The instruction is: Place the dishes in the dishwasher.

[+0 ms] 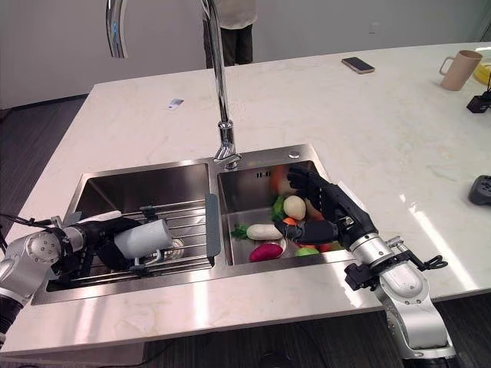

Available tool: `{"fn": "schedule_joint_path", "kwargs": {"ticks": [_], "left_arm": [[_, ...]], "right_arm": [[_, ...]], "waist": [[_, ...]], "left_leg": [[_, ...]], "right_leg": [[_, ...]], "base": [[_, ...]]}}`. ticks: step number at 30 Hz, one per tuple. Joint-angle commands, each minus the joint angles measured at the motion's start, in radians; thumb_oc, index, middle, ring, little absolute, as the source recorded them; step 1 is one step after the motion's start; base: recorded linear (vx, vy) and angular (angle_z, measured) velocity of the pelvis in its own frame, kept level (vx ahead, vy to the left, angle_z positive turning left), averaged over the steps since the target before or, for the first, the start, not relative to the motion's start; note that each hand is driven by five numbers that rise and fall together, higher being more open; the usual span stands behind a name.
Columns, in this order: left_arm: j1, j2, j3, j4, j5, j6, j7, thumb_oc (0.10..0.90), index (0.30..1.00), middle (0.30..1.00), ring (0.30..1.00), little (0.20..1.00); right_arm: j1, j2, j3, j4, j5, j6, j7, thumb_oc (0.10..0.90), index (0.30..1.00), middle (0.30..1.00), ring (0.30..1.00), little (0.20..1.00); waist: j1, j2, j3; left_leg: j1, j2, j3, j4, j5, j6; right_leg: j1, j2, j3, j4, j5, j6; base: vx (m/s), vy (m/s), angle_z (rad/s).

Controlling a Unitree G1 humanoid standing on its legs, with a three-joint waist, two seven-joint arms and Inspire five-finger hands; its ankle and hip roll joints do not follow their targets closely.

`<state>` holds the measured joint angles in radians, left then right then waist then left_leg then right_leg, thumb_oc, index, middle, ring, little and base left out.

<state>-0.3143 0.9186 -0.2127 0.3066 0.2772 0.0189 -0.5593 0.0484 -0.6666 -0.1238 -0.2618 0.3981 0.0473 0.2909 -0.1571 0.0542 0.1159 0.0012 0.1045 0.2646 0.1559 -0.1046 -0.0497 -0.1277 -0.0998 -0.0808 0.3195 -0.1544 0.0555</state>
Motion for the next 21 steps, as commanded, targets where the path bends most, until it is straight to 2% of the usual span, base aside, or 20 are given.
{"fn": "schedule_joint_path", "kwargs": {"ticks": [1, 5, 10, 14, 15, 21], "left_arm": [[-0.059, 0.018, 0.033, -0.065, -0.084, -0.065, 0.11, 0.4, 0.3, 0.3, 0.3, 0.3], [-0.035, 0.03, 0.076, -0.099, -0.137, -0.081, 0.155, 0.4, 0.3, 0.3, 0.3, 0.3], [0.007, 0.0, 0.179, -0.144, -0.405, -0.076, 0.152, 0.4, 0.3, 0.3, 0.3, 0.3], [0.064, -0.045, 0.261, -0.132, -0.532, -0.14, 0.223, 0.4, 0.3, 0.3, 0.3, 0.3], [0.08, -0.052, 0.285, -0.121, -0.626, -0.172, 0.235, 0.4, 0.3, 0.3, 0.3, 0.3], [0.123, -0.106, 0.383, -0.147, -0.769, -0.254, 0.249, 0.4, 0.3, 0.3, 0.3, 0.3]], "right_arm": [[-0.103, -0.012, -0.049, -0.061, 0.065, -0.139, -0.023, 0.8, 0.9, 0.9, 0.9, 0.9], [-0.099, -0.007, -0.056, -0.067, 0.072, -0.132, -0.021, 0.8, 0.9, 0.9, 0.9, 0.9], [-0.095, 0.012, -0.058, -0.061, 0.051, -0.128, -0.025, 0.8, 0.9, 0.9, 0.9, 0.9], [-0.085, 0.028, -0.059, -0.065, 0.037, -0.132, -0.017, 0.8, 0.9, 0.9, 0.9, 0.9], [-0.083, 0.028, -0.06, -0.064, 0.036, -0.136, -0.014, 0.8, 0.9, 0.9, 0.9, 0.9], [-0.085, 0.037, -0.059, -0.075, 0.022, -0.12, -0.026, 0.8, 0.9, 0.9, 0.9, 0.9]], "waist": [[0.005, -0.016, -0.064], [0.011, -0.016, -0.063], [0.025, -0.014, -0.064], [0.034, -0.014, -0.066], [0.035, -0.014, -0.066], [0.048, -0.014, -0.068]], "left_leg": [[-0.05, 0.025, -0.042, 0.144, -0.164, 0.007], [-0.052, 0.024, -0.047, 0.144, -0.163, 0.005], [-0.051, 0.024, -0.05, 0.144, -0.162, 0.003], [-0.05, 0.026, -0.045, 0.144, -0.16, 0.0], [-0.05, 0.025, -0.043, 0.144, -0.159, -0.001], [-0.054, 0.025, -0.048, 0.144, -0.156, -0.007]], "right_leg": [[0.047, -0.032, -0.042, -0.02, -0.074, 0.088], [0.049, -0.035, -0.046, -0.02, -0.075, 0.087], [0.052, -0.042, -0.056, -0.02, -0.076, 0.087], [0.052, -0.054, -0.07, -0.02, -0.074, 0.089], [0.051, -0.057, -0.072, -0.02, -0.073, 0.09], [0.051, -0.062, -0.075, -0.02, -0.075, 0.087]], "base": [[0.0, 0.0, 0.0], [0.0, 0.0, 0.0], [0.01, 0.003, 0.02], [0.01, 0.002, 0.01], [0.0, 0.0, 0.0], [0.0, 0.0, 0.0]]}}
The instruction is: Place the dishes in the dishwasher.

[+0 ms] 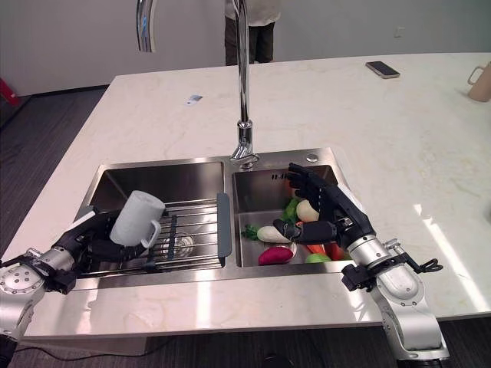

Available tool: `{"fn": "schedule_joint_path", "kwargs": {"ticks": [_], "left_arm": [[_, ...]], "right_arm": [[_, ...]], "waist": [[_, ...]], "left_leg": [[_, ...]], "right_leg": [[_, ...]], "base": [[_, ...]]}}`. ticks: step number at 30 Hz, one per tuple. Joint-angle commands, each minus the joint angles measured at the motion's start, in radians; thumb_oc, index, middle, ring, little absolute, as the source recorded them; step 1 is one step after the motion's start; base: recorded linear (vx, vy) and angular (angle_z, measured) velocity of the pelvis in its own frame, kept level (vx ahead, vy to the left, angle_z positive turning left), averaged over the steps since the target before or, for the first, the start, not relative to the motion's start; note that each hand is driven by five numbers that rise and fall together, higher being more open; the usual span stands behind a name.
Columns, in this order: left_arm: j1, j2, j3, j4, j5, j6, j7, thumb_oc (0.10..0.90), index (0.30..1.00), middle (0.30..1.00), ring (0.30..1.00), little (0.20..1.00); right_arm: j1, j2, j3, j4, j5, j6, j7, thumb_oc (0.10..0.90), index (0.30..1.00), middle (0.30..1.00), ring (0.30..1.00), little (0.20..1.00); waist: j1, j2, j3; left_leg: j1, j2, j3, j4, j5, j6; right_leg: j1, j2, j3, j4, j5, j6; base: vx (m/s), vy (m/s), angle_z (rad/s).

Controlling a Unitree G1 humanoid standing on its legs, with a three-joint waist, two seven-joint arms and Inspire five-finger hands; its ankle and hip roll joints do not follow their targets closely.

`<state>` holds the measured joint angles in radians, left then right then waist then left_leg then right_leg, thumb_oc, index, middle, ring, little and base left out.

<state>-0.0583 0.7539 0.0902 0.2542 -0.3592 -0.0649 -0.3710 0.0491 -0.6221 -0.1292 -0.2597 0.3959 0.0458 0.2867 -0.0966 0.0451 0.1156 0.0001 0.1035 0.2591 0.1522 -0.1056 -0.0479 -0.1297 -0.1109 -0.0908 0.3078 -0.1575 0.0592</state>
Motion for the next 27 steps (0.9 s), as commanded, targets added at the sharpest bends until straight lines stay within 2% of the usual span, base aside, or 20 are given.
{"fn": "schedule_joint_path", "kwargs": {"ticks": [1, 3, 10, 11, 14, 16, 18, 19, 22, 23, 24, 27], "left_arm": [[-0.13, 0.057, 0.085, -0.098, -0.146, -0.174, 0.06, 0.4, 0.3, 0.3, 0.3, 0.3], [-0.121, 0.036, 0.113, -0.132, -0.231, -0.189, 0.056, 0.4, 0.3, 0.3, 0.3, 0.3], [-0.11, -0.031, 0.154, -0.245, -0.381, -0.227, 0.101, 0.4, 0.3, 0.3, 0.3, 0.3], [-0.115, -0.064, 0.167, -0.272, -0.456, -0.246, 0.105, 0.4, 0.3, 0.3, 0.3, 0.3], [-0.116, -0.092, 0.174, -0.316, -0.478, -0.262, 0.133, 0.4, 0.3, 0.3, 0.3, 0.3], [-0.098, -0.107, 0.182, -0.361, -0.393, -0.308, 0.203, 0.4, 0.3, 0.3, 0.3, 0.3], [-0.049, -0.117, 0.208, -0.442, -0.29, -0.317, 0.272, 0.4, 0.3, 0.3, 0.3, 0.3], [-0.032, -0.127, 0.216, -0.467, -0.262, -0.313, 0.294, 0.4, 0.3, 0.3, 0.3, 0.3], [0.04, -0.164, 0.255, -0.531, -0.064, -0.307, 0.488, 0.4, 0.3, 0.3, 0.3, 0.3], [0.052, -0.169, 0.261, -0.534, -0.045, -0.308, 0.505, 0.4, 0.3, 0.3, 0.3, 0.3], [0.1, -0.209, 0.28, -0.566, -0.005, -0.284, 0.53, 0.4, 0.3, 0.3, 0.3, 0.3], [0.185, -0.284, 0.295, -0.616, 0.05, -0.278, 0.586, 0.4, 0.3, 0.3, 0.3, 0.3]], "right_arm": [[-0.085, -0.008, -0.055, -0.079, 0.025, -0.117, -0.022, 0.8, 0.9, 0.9, 0.9, 0.9], [-0.079, -0.001, -0.061, -0.079, 0.023, -0.119, -0.02, 0.8, 0.9, 0.9, 0.9, 0.9], [-0.082, 0.031, -0.043, -0.086, -0.014, -0.116, -0.038, 0.8, 0.9, 0.9, 0.9, 0.9], [-0.081, 0.046, -0.042, -0.087, -0.023, -0.118, -0.039, 0.8, 0.9, 0.9, 0.9, 0.9], [-0.079, 0.062, -0.037, -0.104, -0.027, -0.118, -0.049, 0.8, 0.9, 0.9, 0.9, 0.9], [-0.076, 0.074, -0.038, -0.125, -0.004, -0.112, -0.042, 0.8, 0.9, 0.9, 0.9, 0.9], [-0.068, 0.086, -0.042, -0.149, -0.003, -0.104, -0.042, 0.8, 0.9, 0.9, 0.9, 0.9], [-0.069, 0.089, -0.041, -0.155, -0.002, -0.105, -0.041, 0.8, 0.9, 0.9, 0.9, 0.9], [-0.056, 0.095, -0.049, -0.19, 0.03, -0.127, -0.026, 0.8, 0.9, 0.9, 0.9, 0.9], [-0.053, 0.094, -0.049, -0.197, 0.031, -0.132, -0.029, 0.8, 0.9, 0.9, 0.9, 0.9], [-0.041, 0.096, -0.046, -0.224, 0.046, -0.143, -0.033, 0.8, 0.9, 0.9, 0.9, 0.9], [-0.019, 0.106, -0.03, -0.244, 0.068, -0.156, -0.03, 0.8, 0.9, 0.9, 0.9, 0.9]], "waist": [[-0.012, -0.005, -0.067], [-0.009, -0.005, -0.067], [0.002, -0.01, -0.071], [0.003, -0.013, -0.072], [0.005, -0.015, -0.073], [0.011, -0.02, -0.074], [0.026, -0.028, -0.073], [0.034, -0.03, -0.07], [0.072, -0.045, -0.055], [0.08, -0.048, -0.051], [0.107, -0.055, -0.039], [0.147, -0.051, -0.023]], "left_leg": [[-0.053, 0.027, -0.043, 0.148, -0.155, -0.009], [-0.053, 0.026, -0.047, 0.148, -0.156, -0.011], [-0.054, 0.026, -0.058, 0.148, -0.156, -0.015], [-0.054, 0.028, -0.06, 0.148, -0.156, -0.016], [-0.056, 0.028, -0.064, 0.148, -0.155, -0.017], [-0.054, 0.028, -0.07, 0.148, -0.155, -0.018], [-0.049, 0.035, -0.075, 0.148, -0.144, -0.023], [-0.049, 0.039, -0.079, 0.148, -0.137, -0.027], [-0.066, 0.043, -0.115, 0.148, -0.1, -0.049], [-0.071, 0.043, -0.122, 0.148, -0.094, -0.052], [-0.088, 0.04, -0.148, 0.148, -0.082, -0.058], [-0.139, 0.042, -0.191, 0.148, -0.051, -0.073]], "right_leg": [[0.054, -0.051, -0.066, -0.008, -0.072, 0.083], [0.055, -0.051, -0.066, -0.008, -0.075, 0.081], [0.06, -0.048, -0.068, -0.008, -0.082, 0.073], [0.062, -0.048, -0.071, -0.008, -0.085, 0.071], [0.063, -0.047, -0.075, -0.008, -0.086, 0.068], [0.065, -0.041, -0.074, -0.008, -0.09, 0.062], [0.067, -0.03, -0.074, -0.008, -0.096, 0.051], [0.068, -0.026, -0.075, -0.008, -0.096, 0.047], [0.071, -0.01, -0.084, -0.008, -0.102, 0.026], [0.07, -0.008, -0.087, -0.008, -0.102, 0.024], [0.069, -0.006, -0.1, -0.008, -0.104, 0.016], [0.065, -0.003, -0.128, -0.008, -0.109, 0.007]], "base": [[0.0, 0.0, 0.0], [0.0, 0.0, 0.0], [0.01, -0.022, 0.0], [0.02, -0.074, 0.01], [0.01, -0.072, 0.08], [0.02, -0.113, 0.14], [0.0, -0.198, 0.12], [-0.02, -0.29, 0.14], [-0.03, -0.259, 0.17], [-0.04, -0.281, 0.36], [-0.06, -0.248, 0.36], [-0.1, -0.182, 0.5]]}}
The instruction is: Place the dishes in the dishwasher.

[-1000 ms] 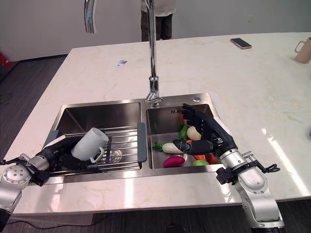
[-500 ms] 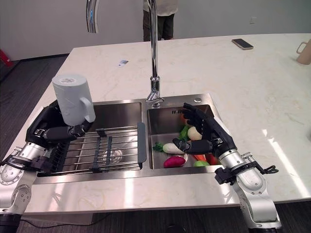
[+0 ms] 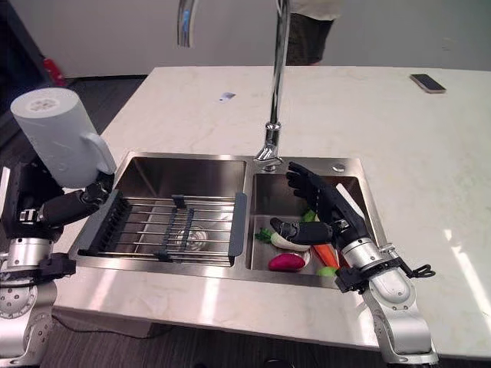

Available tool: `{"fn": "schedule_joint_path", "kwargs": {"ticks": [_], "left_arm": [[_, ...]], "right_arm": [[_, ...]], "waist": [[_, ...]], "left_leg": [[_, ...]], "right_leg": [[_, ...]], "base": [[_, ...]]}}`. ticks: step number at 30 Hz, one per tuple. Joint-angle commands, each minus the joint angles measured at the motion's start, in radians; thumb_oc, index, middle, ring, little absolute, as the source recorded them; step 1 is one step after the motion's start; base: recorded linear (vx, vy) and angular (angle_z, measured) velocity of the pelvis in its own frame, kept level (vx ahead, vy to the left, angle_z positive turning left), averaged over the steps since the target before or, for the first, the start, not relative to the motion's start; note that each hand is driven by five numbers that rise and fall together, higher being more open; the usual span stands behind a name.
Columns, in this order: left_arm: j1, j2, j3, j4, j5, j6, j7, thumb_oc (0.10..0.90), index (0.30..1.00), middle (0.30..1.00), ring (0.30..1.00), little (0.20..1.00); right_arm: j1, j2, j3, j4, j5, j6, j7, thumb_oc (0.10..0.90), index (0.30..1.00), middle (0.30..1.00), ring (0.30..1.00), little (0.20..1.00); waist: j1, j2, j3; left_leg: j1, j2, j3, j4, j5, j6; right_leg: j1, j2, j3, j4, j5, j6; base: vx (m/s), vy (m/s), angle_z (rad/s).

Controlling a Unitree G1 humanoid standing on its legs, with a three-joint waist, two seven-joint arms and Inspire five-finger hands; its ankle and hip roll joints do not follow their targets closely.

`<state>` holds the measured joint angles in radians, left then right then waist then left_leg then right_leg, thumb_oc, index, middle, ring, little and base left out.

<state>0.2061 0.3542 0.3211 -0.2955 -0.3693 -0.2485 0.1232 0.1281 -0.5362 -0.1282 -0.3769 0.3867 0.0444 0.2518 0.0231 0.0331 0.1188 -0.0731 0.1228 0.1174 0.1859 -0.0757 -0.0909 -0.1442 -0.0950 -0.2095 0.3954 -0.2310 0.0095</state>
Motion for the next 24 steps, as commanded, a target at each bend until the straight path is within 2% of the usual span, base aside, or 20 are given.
{"fn": "schedule_joint_path", "kwargs": {"ticks": [1, 3, 4, 6, 8, 9, 10, 11, 12, 13, 14, 15, 16, 19, 21, 24], "left_arm": [[-0.068, 0.111, 0.065, -0.07, 0.091, -0.109, 0.132, 0.4, 0.3, 0.3, 0.3, 0.3], [-0.067, 0.11, 0.063, -0.074, 0.073, -0.126, 0.139, 0.4, 0.3, 0.3, 0.3, 0.3], [-0.071, 0.106, 0.063, -0.077, 0.074, -0.129, 0.14, 0.4, 0.3, 0.3, 0.3, 0.3], [-0.078, 0.112, 0.063, -0.083, 0.067, -0.147, 0.141, 0.4, 0.3, 0.3, 0.3, 0.3], [-0.094, 0.113, 0.048, -0.089, 0.045, -0.173, 0.125, 0.4, 0.3, 0.3, 0.3, 0.3], [-0.123, 0.116, 0.013, -0.078, 0.018, -0.189, 0.093, 0.4, 0.3, 0.3, 0.3, 0.3], [-0.147, 0.115, -0.014, -0.07, 0.013, -0.202, 0.087, 0.4, 0.3, 0.3, 0.3, 0.3], [-0.151, 0.115, -0.018, -0.068, 0.012, -0.202, 0.087, 0.4, 0.3, 0.3, 0.3, 0.3], [-0.181, 0.106, -0.068, -0.052, 0.005, -0.225, 0.067, 0.4, 0.3, 0.3, 0.3, 0.3], [-0.189, 0.103, -0.084, -0.045, 0.005, -0.234, 0.06, 0.4, 0.3, 0.3, 0.3, 0.3], [-0.193, 0.107, -0.102, -0.037, 0.016, -0.25, 0.043, 0.4, 0.3, 0.3, 0.3, 0.3], [-0.196, 0.11, -0.113, -0.033, 0.034, -0.258, 0.042, 0.4, 0.3, 0.3, 0.3, 0.3], [-0.203, 0.117, -0.121, -0.032, 0.055, -0.261, 0.025, 0.4, 0.3, 0.3, 0.3, 0.3], [-0.206, 0.128, -0.12, -0.044, 0.045, -0.251, 0.017, 0.4, 0.3, 0.3, 0.3, 0.3], [-0.205, 0.123, -0.11, -0.066, 0.023, -0.24, 0.006, 0.4, 0.3, 0.3, 0.3, 0.3], [-0.22, 0.12, -0.113, -0.086, 0.045, -0.214, 0.011, 0.4, 0.3, 0.3, 0.3, 0.3]], "right_arm": [[-0.097, 0.024, -0.023, -0.126, 0.063, -0.155, -0.004, 0.8, 0.9, 0.9, 0.9, 0.9], [-0.105, 0.01, -0.008, -0.117, 0.046, -0.156, -0.04, 0.8, 0.9, 0.9, 0.9, 0.9], [-0.112, 0.002, -0.002, -0.111, 0.053, -0.159, -0.05, 0.8, 0.9, 0.9, 0.9, 0.9], [-0.117, -0.014, -0.011, -0.101, 0.087, -0.168, -0.046, 0.8, 0.9, 0.9, 0.9, 0.9], [-0.105, -0.018, -0.036, -0.088, 0.093, -0.187, -0.068, 0.8, 0.9, 0.9, 0.9, 0.9], [-0.107, -0.008, -0.045, -0.061, 0.071, -0.204, -0.103, 0.8, 0.9, 0.9, 0.9, 0.9], [-0.105, -0.003, -0.057, -0.05, 0.072, -0.219, -0.108, 0.8, 0.9, 0.9, 0.9, 0.9], [-0.104, -0.002, -0.06, -0.049, 0.075, -0.221, -0.106, 0.8, 0.9, 0.9, 0.9, 0.9], [-0.086, 0.007, -0.087, -0.038, 0.097, -0.233, -0.108, 0.8, 0.9, 0.9, 0.9, 0.9], [-0.082, 0.008, -0.099, -0.031, 0.107, -0.234, -0.103, 0.8, 0.9, 0.9, 0.9, 0.9], [-0.077, 0.005, -0.11, -0.023, 0.103, -0.231, -0.121, 0.8, 0.9, 0.9, 0.9, 0.9], [-0.076, 0.0, -0.117, -0.018, 0.108, -0.228, -0.125, 0.8, 0.9, 0.9, 0.9, 0.9], [-0.081, 0.008, -0.117, -0.01, 0.114, -0.234, -0.13, 0.8, 0.9, 0.9, 0.9, 0.9], [-0.088, 0.041, -0.105, -0.015, 0.087, -0.233, -0.132, 0.8, 0.9, 0.9, 0.9, 0.9], [-0.085, 0.081, -0.085, -0.036, 0.03, -0.22, -0.126, 0.8, 0.9, 0.9, 0.9, 0.9], [-0.084, 0.099, -0.075, -0.048, 0.016, -0.217, -0.138, 0.8, 0.9, 0.9, 0.9, 0.9]], "waist": [[0.039, -0.034, -0.019], [0.057, -0.03, -0.001], [0.061, -0.039, 0.005], [0.052, -0.063, 0.016], [0.029, -0.086, 0.017], [0.002, -0.084, 0.007], [-0.024, -0.081, 0.005], [-0.027, -0.08, 0.005], [-0.06, -0.083, -0.006], [-0.068, -0.083, -0.008], [-0.078, -0.075, -0.007], [-0.087, -0.07, -0.009], [-0.086, -0.066, -0.01], [-0.067, -0.061, -0.006], [-0.044, -0.061, 0.002], [-0.029, -0.067, 0.01]], "left_leg": [[-0.094, 0.024, -0.057, 0.114, -0.066, -0.034], [-0.146, 0.017, -0.052, 0.114, -0.039, -0.037], [-0.131, 0.008, -0.04, 0.114, -0.05, -0.031], [-0.065, -0.01, 0.013, 0.114, -0.047, -0.013], [0.016, -0.007, 0.097, 0.114, -0.038, 0.005], [0.08, 0.027, 0.172, 0.114, -0.073, 0.0], [0.121, 0.064, 0.254, 0.114, -0.067, -0.006], [0.126, 0.069, 0.263, 0.114, -0.064, -0.008], [0.173, 0.125, 0.379, 0.114, -0.034, -0.028], [0.184, 0.134, 0.395, 0.114, -0.046, -0.029], [0.175, 0.139, 0.407, 0.114, -0.105, -0.016], [0.176, 0.142, 0.42, 0.114, -0.14, -0.006], [0.175, 0.135, 0.427, 0.114, -0.18, 0.0], [0.144, 0.097, 0.389, 0.114, -0.21, 0.009], [0.123, 0.045, 0.332, 0.114, -0.243, 0.027], [0.105, -0.001, 0.28, 0.114, -0.261, 0.046]], "right_leg": [[0.081, -0.018, -0.022, -0.095, -0.037, 0.057], [0.081, -0.018, -0.052, -0.095, -0.039, 0.054], [0.082, -0.032, -0.066, -0.095, -0.041, 0.055], [0.076, -0.064, -0.082, -0.095, -0.026, 0.057], [0.062, -0.102, -0.109, -0.095, 0.002, 0.06], [0.07, -0.119, -0.155, -0.095, -0.001, 0.07], [0.081, -0.131, -0.204, -0.095, 0.004, 0.072], [0.083, -0.132, -0.21, -0.095, 0.004, 0.071], [0.092, -0.152, -0.279, -0.095, 0.018, 0.072], [0.093, -0.16, -0.296, -0.095, 0.026, 0.075], [0.089, -0.173, -0.309, -0.095, 0.045, 0.091], [0.084, -0.19, -0.323, -0.095, 0.066, 0.109], [0.075, -0.221, -0.342, -0.095, 0.1, 0.141], [0.065, -0.275, -0.359, -0.095, 0.163, 0.186], [0.056, -0.333, -0.367, -0.095, 0.253, 0.215], [0.059, -0.351, -0.357, -0.095, 0.285, 0.223]], "base": [[-0.13, -0.102, 0.58], [-0.18, -0.112, 0.61], [-0.18, -0.074, 1.02], [-0.16, 0.001, 1.17], [-0.19, 0.074, 0.83], [-0.21, 0.153, 1.08], [-0.14, 0.141, 1.78], [-0.21, 0.237, 2.22], [-0.16, 0.279, 2.17], [-0.22, 0.429, 2.01], [-0.16, 0.402, 2.25], [-0.2, 0.556, 2.07], [-0.15, 0.515, 1.59], [-0.06, 0.47, 0.88], [0.03, 0.575, 0.78], [0.05, 0.391, 0.85]]}}
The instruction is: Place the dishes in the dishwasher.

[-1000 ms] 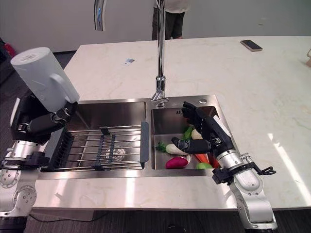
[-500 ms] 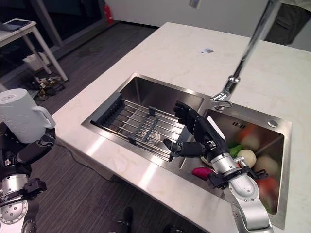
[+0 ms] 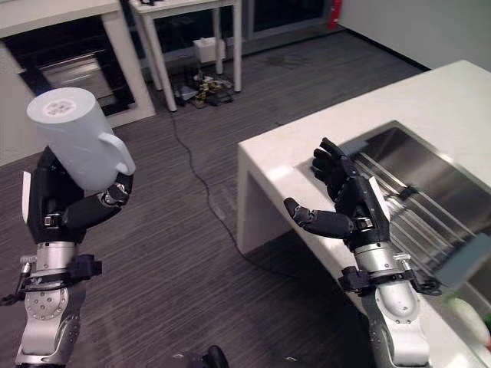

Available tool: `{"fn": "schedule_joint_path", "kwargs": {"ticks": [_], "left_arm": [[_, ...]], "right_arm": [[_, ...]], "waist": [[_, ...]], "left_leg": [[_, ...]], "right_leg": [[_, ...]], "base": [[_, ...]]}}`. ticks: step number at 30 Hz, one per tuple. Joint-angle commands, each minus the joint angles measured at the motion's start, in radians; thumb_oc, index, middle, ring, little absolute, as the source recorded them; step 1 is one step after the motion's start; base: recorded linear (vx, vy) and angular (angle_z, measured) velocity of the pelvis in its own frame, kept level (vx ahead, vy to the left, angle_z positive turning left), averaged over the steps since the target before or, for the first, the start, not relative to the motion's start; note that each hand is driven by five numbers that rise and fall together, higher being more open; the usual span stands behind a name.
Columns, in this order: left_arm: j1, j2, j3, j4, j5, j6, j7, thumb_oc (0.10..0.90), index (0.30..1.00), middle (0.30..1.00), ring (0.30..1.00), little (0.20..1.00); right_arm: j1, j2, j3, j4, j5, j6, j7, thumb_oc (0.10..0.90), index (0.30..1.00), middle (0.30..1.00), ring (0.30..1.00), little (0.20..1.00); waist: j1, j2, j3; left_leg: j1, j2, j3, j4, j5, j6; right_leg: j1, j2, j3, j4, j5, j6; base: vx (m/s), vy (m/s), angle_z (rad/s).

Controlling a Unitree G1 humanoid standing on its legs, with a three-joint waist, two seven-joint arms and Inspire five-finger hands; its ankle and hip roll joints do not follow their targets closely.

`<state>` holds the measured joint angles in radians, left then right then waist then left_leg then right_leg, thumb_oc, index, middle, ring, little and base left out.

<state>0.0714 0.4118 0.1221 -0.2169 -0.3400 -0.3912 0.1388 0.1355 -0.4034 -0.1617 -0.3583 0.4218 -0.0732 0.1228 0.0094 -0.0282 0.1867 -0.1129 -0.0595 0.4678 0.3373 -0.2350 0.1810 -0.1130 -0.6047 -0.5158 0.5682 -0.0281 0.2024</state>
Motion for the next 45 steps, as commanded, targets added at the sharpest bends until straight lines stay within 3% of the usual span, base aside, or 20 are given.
{"fn": "schedule_joint_path", "kwargs": {"ticks": [1, 2, 3, 4, 6, 7, 12, 18, 19, 20, 23, 26, 31, 32, 34, 35, 37, 39, 41, 45], "left_arm": [[-0.098, 0.063, 0.076, -0.173, 0.035, -0.049, 0.008, 0.4, 0.3, 0.3, 0.3, 0.3], [-0.11, 0.065, 0.067, -0.174, 0.042, -0.036, 0.012, 0.4, 0.3, 0.3, 0.3, 0.3], [-0.129, 0.076, 0.042, -0.161, 0.052, -0.031, 0.004, 0.4, 0.3, 0.3, 0.3, 0.3], [-0.131, 0.077, 0.04, -0.159, 0.053, -0.032, 0.004, 0.4, 0.3, 0.3, 0.3, 0.3], [-0.136, 0.077, 0.009, -0.147, 0.096, -0.017, 0.039, 0.4, 0.3, 0.3, 0.3, 0.3], [-0.139, 0.08, 0.001, -0.143, 0.11, -0.013, 0.056, 0.4, 0.3, 0.3, 0.3, 0.3], [-0.109, 0.079, 0.025, -0.146, 0.109, -0.008, 0.1, 0.4, 0.3, 0.3, 0.3, 0.3], [-0.066, 0.07, 0.064, -0.138, 0.113, -0.024, 0.105, 0.4, 0.3, 0.3, 0.3, 0.3], [-0.064, 0.071, 0.065, -0.138, 0.116, -0.024, 0.106, 0.4, 0.3, 0.3, 0.3, 0.3], [-0.114, 0.05, -0.052, -0.094, 0.195, -0.066, 0.235, 0.4, 0.3, 0.3, 0.3, 0.3], [-0.104, 0.029, -0.057, -0.107, 0.151, -0.043, 0.193, 0.4, 0.3, 0.3, 0.3, 0.3], [-0.089, 0.036, -0.061, -0.113, 0.188, -0.085, 0.169, 0.4, 0.3, 0.3, 0.3, 0.3], [-0.069, 0.041, -0.034, -0.116, 0.114, -0.109, 0.154, 0.4, 0.3, 0.3, 0.3, 0.3], [-0.045, 0.034, -0.021, -0.127, 0.117, -0.121, 0.184, 0.4, 0.3, 0.3, 0.3, 0.3], [-0.03, 0.022, -0.011, -0.134, 0.103, -0.125, 0.184, 0.4, 0.3, 0.3, 0.3, 0.3], [-0.03, 0.018, -0.01, -0.132, 0.096, -0.124, 0.171, 0.4, 0.3, 0.3, 0.3, 0.3], [-0.036, 0.007, -0.02, -0.129, 0.131, -0.124, 0.158, 0.4, 0.3, 0.3, 0.3, 0.3], [-0.043, 0.008, -0.027, -0.113, 0.131, -0.125, 0.177, 0.4, 0.3, 0.3, 0.3, 0.3], [-0.051, 0.012, -0.025, -0.082, 0.115, -0.136, 0.197, 0.4, 0.3, 0.3, 0.3, 0.3], [-0.026, 0.003, -0.005, -0.074, 0.1, -0.151, 0.169, 0.4, 0.3, 0.3, 0.3, 0.3]], "right_arm": [[-0.093, -0.024, -0.035, -0.066, -0.025, -0.104, -0.015, 0.8, 0.9, 0.9, 0.9, 0.9], [-0.093, -0.021, -0.029, -0.067, -0.038, -0.108, -0.019, 0.8, 0.9, 0.9, 0.9, 0.9], [-0.082, -0.03, -0.028, -0.071, -0.058, -0.093, -0.019, 0.8, 0.9, 0.9, 0.9, 0.9], [-0.081, -0.031, -0.03, -0.073, -0.057, -0.09, -0.019, 0.8, 0.9, 0.9, 0.9, 0.9], [-0.051, -0.066, -0.052, -0.076, -0.027, -0.078, 0.014, 0.8, 0.9, 0.9, 0.9, 0.9], [-0.052, -0.075, -0.054, -0.076, -0.016, -0.077, 0.022, 0.8, 0.9, 0.9, 0.9, 0.9], [-0.083, -0.106, -0.035, -0.062, -0.038, -0.101, 0.047, 0.8, 0.9, 0.9, 0.9, 0.9], [-0.115, -0.11, 0.002, -0.057, -0.048, -0.092, 0.026, 0.8, 0.9, 0.9, 0.9, 0.9], [-0.117, -0.109, 0.003, -0.057, -0.045, -0.09, 0.027, 0.8, 0.9, 0.9, 0.9, 0.9], [-0.079, -0.03, 0.066, -0.033, -0.016, -0.134, 0.077, 0.8, 0.9, 0.9, 0.9, 0.9], [-0.078, -0.051, 0.056, -0.03, 0.009, -0.115, 0.064, 0.8, 0.9, 0.9, 0.9, 0.9], [-0.063, -0.052, 0.031, -0.03, 0.039, -0.125, 0.059, 0.8, 0.9, 0.9, 0.9, 0.9], [-0.05, -0.093, 0.023, -0.034, 0.026, -0.103, 0.103, 0.8, 0.9, 0.9, 0.9, 0.9], [-0.055, -0.115, 0.025, -0.045, 0.047, -0.095, 0.129, 0.8, 0.9, 0.9, 0.9, 0.9], [-0.051, -0.12, 0.022, -0.047, 0.046, -0.103, 0.124, 0.8, 0.9, 0.9, 0.9, 0.9], [-0.052, -0.117, 0.023, -0.044, 0.044, -0.109, 0.117, 0.8, 0.9, 0.9, 0.9, 0.9], [-0.076, -0.089, 0.04, -0.032, 0.015, -0.136, 0.072, 0.8, 0.9, 0.9, 0.9, 0.9], [-0.077, -0.071, 0.043, -0.032, 0.004, -0.156, 0.056, 0.8, 0.9, 0.9, 0.9, 0.9], [-0.069, -0.077, 0.037, -0.038, -0.006, -0.147, 0.055, 0.8, 0.9, 0.9, 0.9, 0.9], [-0.04, -0.102, -0.006, -0.041, 0.012, -0.161, 0.03, 0.8, 0.9, 0.9, 0.9, 0.9]], "waist": [[-0.014, -0.009, -0.056], [-0.018, -0.01, -0.056], [-0.045, -0.016, -0.055], [-0.047, -0.016, -0.058], [-0.078, -0.023, -0.075], [-0.077, -0.027, -0.08], [-0.034, -0.036, -0.085], [-0.01, -0.019, -0.097], [-0.011, -0.016, -0.098], [-0.096, 0.001, -0.052], [-0.093, -0.009, -0.065], [-0.096, -0.013, -0.07], [-0.084, -0.045, -0.069], [-0.059, -0.081, -0.052], [-0.043, -0.086, -0.042], [-0.04, -0.084, -0.039], [-0.043, -0.065, -0.027], [-0.05, -0.028, -0.017], [-0.046, 0.008, -0.028], [-0.046, 0.012, -0.04]], "left_leg": [[0.134, 0.163, -0.1, -0.037, -0.106, -0.217], [0.127, 0.153, -0.122, -0.037, -0.106, -0.212], [0.097, 0.131, -0.173, -0.037, -0.082, -0.191], [0.092, 0.13, -0.178, -0.037, -0.079, -0.191], [0.061, 0.125, -0.25, -0.037, -0.052, -0.183], [0.055, 0.126, -0.255, -0.037, -0.051, -0.182], [0.058, 0.144, -0.25, -0.037, -0.048, -0.191], [0.057, 0.174, -0.258, -0.037, -0.039, -0.215], [0.057, 0.176, -0.259, -0.037, -0.038, -0.218], [0.095, 0.115, -0.185, -0.037, -0.074, -0.169], [0.107, 0.122, -0.174, -0.037, -0.081, -0.166], [0.111, 0.124, -0.182, -0.037, -0.074, -0.169], [0.138, 0.131, -0.176, -0.037, -0.022, -0.197], [0.112, 0.12, -0.202, 0.077, 0.066, -0.222], [0.028, 0.117, -0.228, 0.195, 0.097, -0.227], [0.005, 0.118, -0.229, 0.188, 0.101, -0.227], [0.021, 0.141, -0.161, -0.017, 0.119, -0.22], [-0.031, 0.191, -0.17, -0.037, 0.106, -0.235], [-0.138, 0.221, -0.267, -0.037, 0.13, -0.269], [-0.152, 0.241, -0.251, -0.037, 0.124, -0.272]], "right_leg": [[0.024, 0.161, -0.026, -0.268, 0.083, 0.03], [0.017, 0.176, 0.006, -0.268, 0.07, 0.028], [-0.01, 0.247, 0.121, -0.268, 0.014, -0.005], [-0.014, 0.253, 0.131, -0.268, 0.009, -0.008], [-0.014, 0.364, 0.307, -0.268, -0.082, -0.03], [-0.016, 0.372, 0.318, -0.268, -0.085, -0.028], [0.008, 0.361, 0.265, -0.268, -0.121, -0.021], [0.026, 0.378, 0.239, -0.268, -0.162, -0.041], [0.027, 0.382, 0.24, -0.268, -0.166, -0.045], [0.039, 0.457, 0.298, -0.268, -0.178, -0.075], [0.052, 0.485, 0.31, -0.268, -0.194, -0.087], [0.054, 0.508, 0.325, -0.268, -0.206, -0.102], [0.06, 0.507, 0.339, -0.268, -0.209, -0.126], [0.066, 0.501, 0.368, -0.268, -0.21, -0.151], [0.062, 0.509, 0.377, -0.268, -0.202, -0.165], [0.062, 0.513, 0.374, -0.268, -0.202, -0.164], [0.077, 0.519, 0.355, -0.268, -0.219, -0.15], [0.092, 0.547, 0.344, -0.268, -0.236, -0.143], [0.106, 0.59, 0.364, -0.268, -0.263, -0.15], [0.142, 0.575, 0.344, -0.268, -0.292, -0.145]], "base": [[0.05, 0.337, 0.75], [0.04, 0.293, 0.71], [0.02, 0.132, 0.75], [0.09, 0.103, 1.18], [0.15, 0.053, 2.2], [0.08, 0.001, 1.51], [-0.01, -0.123, 0.15], [-0.02, -0.172, -0.01], [-0.05, -0.187, 0.24], [-0.02, -0.165, 0.27], [0.03, -0.243, 0.02], [0.04, -0.231, -0.1], [0.06, -0.256, -0.11], [0.1, -0.327, -0.05], [0.05, -0.212, -0.25], [0.06, -0.059, -0.26], [0.15, 0.054, 0.03], [0.14, 0.182, 0.35], [0.21, 0.236, 0.2], [0.28, 0.243, -0.19]]}}
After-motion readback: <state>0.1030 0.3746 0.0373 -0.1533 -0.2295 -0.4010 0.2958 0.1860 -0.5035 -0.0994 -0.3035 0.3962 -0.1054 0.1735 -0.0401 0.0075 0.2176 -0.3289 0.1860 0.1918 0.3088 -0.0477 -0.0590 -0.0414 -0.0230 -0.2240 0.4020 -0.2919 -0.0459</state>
